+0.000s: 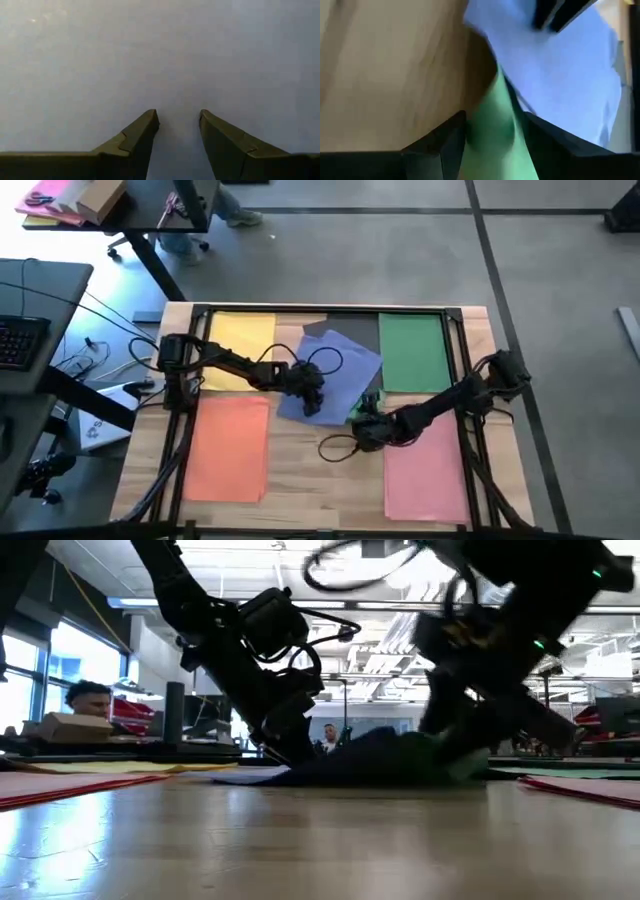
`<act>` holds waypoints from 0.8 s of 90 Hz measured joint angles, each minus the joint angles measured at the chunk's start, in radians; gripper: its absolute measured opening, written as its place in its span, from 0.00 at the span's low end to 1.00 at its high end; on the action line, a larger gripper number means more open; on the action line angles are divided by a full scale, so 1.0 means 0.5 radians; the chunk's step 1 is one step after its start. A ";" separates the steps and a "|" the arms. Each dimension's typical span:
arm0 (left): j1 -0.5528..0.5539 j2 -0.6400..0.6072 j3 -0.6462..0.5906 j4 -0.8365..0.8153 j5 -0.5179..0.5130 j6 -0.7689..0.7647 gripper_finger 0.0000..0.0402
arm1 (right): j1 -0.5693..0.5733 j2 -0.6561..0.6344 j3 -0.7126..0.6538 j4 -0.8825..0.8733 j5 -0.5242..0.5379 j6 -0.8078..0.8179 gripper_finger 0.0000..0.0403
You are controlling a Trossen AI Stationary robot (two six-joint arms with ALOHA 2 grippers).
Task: Organize paper
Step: Stack the green paper on top of the stacked green papers
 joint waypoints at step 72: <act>0.001 0.002 0.002 0.008 -0.007 -0.018 0.36 | -0.099 0.112 0.119 -0.140 -0.301 0.325 0.44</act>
